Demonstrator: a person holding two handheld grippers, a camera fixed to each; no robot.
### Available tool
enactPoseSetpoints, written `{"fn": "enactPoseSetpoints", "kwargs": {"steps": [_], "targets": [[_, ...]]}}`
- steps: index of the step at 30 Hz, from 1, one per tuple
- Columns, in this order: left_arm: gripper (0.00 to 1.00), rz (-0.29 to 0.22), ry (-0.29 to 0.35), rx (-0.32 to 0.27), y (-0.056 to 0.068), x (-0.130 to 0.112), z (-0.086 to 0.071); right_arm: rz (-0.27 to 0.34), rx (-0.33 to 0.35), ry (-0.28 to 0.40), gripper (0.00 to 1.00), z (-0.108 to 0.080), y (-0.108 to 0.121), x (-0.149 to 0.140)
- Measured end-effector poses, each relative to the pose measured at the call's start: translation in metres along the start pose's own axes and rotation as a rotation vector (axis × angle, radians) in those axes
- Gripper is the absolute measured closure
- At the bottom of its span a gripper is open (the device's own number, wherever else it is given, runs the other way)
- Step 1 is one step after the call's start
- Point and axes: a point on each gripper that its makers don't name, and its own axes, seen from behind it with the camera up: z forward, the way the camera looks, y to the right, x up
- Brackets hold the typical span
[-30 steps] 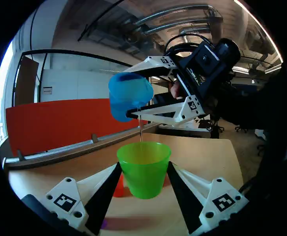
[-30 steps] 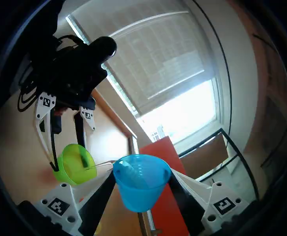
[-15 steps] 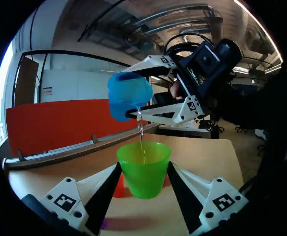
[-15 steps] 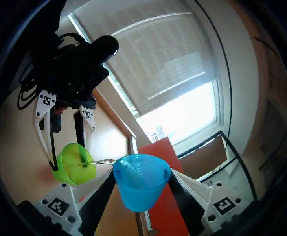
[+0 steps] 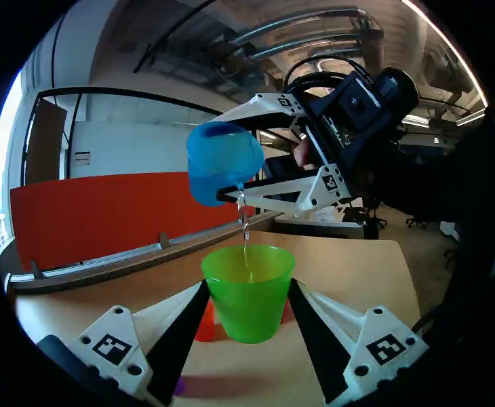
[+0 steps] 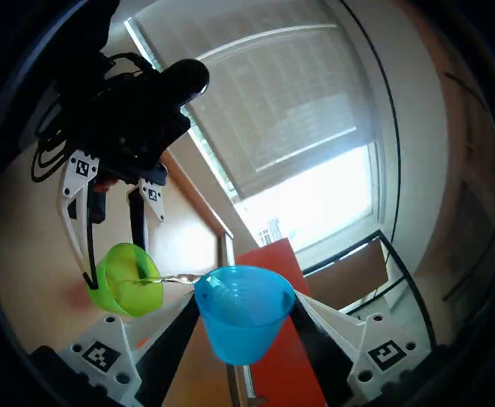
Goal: Pour water
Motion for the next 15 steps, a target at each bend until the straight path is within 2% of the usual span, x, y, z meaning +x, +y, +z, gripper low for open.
{"fn": "enactPoseSetpoints", "kwargs": {"steps": [15], "targets": [[0.17,0.003,-0.005,-0.008,0.0031,-0.0022,0.0018,-0.047,-0.017,-0.002,0.09,-0.0022,0.0091,-0.0011]]}}
